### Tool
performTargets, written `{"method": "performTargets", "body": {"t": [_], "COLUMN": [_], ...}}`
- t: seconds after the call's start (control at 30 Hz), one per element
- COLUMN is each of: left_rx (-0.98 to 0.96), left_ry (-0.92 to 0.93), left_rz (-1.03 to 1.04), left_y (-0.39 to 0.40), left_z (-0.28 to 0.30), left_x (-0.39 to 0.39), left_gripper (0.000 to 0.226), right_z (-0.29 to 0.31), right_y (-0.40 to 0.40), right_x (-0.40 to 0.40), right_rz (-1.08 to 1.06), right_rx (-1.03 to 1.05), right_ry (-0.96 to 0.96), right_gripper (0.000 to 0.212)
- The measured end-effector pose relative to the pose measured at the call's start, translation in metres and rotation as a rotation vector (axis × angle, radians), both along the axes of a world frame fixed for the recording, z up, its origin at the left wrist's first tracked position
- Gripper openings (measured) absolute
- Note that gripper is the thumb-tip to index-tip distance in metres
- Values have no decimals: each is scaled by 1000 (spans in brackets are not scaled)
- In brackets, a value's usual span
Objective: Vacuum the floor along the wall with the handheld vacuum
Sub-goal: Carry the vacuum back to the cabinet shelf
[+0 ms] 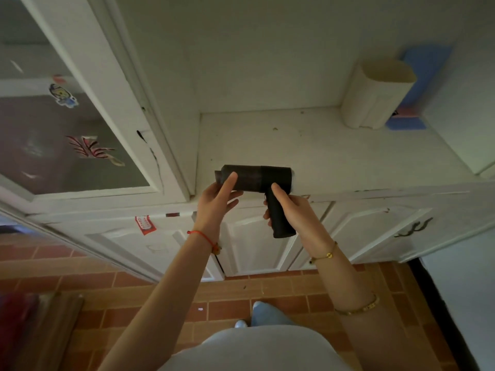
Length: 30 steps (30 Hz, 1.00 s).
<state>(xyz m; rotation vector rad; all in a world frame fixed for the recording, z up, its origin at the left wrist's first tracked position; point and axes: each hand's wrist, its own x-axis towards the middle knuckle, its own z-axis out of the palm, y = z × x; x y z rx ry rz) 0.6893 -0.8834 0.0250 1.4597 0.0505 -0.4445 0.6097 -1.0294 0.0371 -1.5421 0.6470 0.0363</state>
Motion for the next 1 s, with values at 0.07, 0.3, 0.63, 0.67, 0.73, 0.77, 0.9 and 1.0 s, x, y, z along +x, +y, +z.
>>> {"method": "performTargets", "body": {"t": [0.07,0.3,0.63,0.67,0.73,0.77,0.9,1.0], "left_rx": [-10,-105,-226,-199,-144,-118,69,184], "left_ry": [5,103,230,217,187,171,84,11], "left_rz": [24,112,291,281,270,278,306,341], "left_y": [-8,-49,-90,-91,-93,-93,-96,-93], "left_z": [3,8,-4,-9,-19,-21,-27,-33], "left_x": [18,96,205,215,233,240,259,271], "left_gripper": [39,27,37,42,41,31,24,30], "right_z": [4,10,-13,-16,-19,-21,-28,-31], "right_y": [-10,-50,-85,-86,-88,-89,-93,-93], "right_x": [17,96,227,235,250,256,278,289], "right_rz": [20,73,92,99,117,130,171,201], "right_rx": [-25,-39,-208,-226,-282,-325,-449,-521], "right_ry": [-10,-60,-59,-54,-38,-26,-16,-18], "right_gripper": [47,34,28,29,34,38,50,52]}}
